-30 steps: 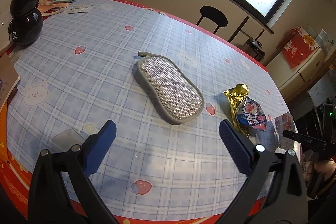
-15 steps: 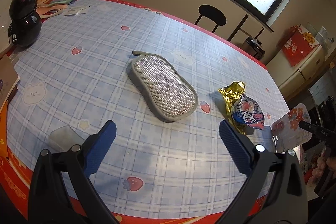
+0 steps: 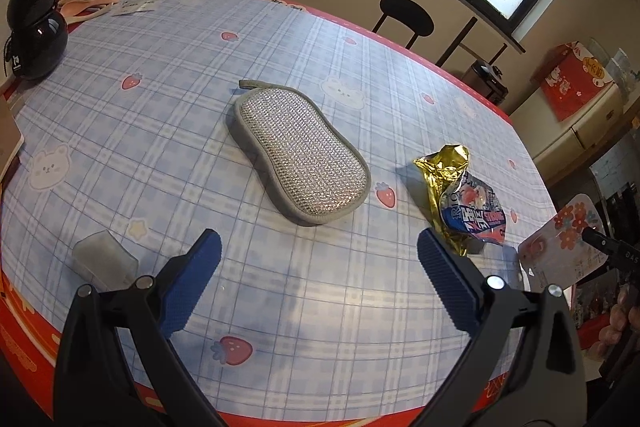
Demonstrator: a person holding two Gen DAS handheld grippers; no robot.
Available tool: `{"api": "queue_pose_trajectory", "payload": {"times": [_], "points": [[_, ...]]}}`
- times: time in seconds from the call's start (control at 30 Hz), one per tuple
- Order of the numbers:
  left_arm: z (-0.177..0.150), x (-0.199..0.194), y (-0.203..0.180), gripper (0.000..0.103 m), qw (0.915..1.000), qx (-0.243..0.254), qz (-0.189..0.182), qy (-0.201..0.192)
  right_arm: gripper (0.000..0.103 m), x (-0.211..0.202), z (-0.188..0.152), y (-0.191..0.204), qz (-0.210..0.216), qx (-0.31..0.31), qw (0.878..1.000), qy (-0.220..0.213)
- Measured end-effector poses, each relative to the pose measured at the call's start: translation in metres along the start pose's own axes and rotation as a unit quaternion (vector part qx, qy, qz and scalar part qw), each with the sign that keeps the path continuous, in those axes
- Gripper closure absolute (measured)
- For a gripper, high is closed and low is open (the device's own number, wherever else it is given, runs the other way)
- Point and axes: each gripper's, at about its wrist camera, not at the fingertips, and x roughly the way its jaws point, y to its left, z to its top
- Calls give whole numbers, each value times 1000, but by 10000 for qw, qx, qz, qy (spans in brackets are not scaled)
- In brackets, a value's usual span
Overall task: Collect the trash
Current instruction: 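Grasp the grey mesh sponge with the left gripper while the right holds the paper, then lift the grey sponge with the left gripper while the right holds the paper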
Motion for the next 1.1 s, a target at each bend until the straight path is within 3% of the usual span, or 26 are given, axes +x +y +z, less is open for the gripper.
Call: {"api": "queue_pose_trajectory", "payload": {"times": [0.23,0.37,0.47,0.53,0.57,0.67,0.83,1.1], "points": [[16,29,14,7,9978,-632,-18,214,75,0,4,-8,79,119,9999,-68],[33,51,22,22,9940,-1062,29,272,75,0,6,-11,136,141,9998,-78],[47,72,27,21,9891,-1387,232,436,75,1,8,-12,169,133,9997,-73],[58,84,20,14,9893,-1270,525,498,75,2,9,-12,177,117,9997,-70],[64,88,16,6,9895,-1216,623,474,76,2,9,-13,185,113,9997,-67],[79,102,4,6,9877,-1135,932,535,76,3,11,-14,222,100,9997,-60],[90,129,-3,6,9765,-1278,1517,841,76,5,15,-14,269,59,9996,-43],[89,154,-26,5,9692,-784,2173,849,76,7,17,-16,348,45,9994,-44]]}}
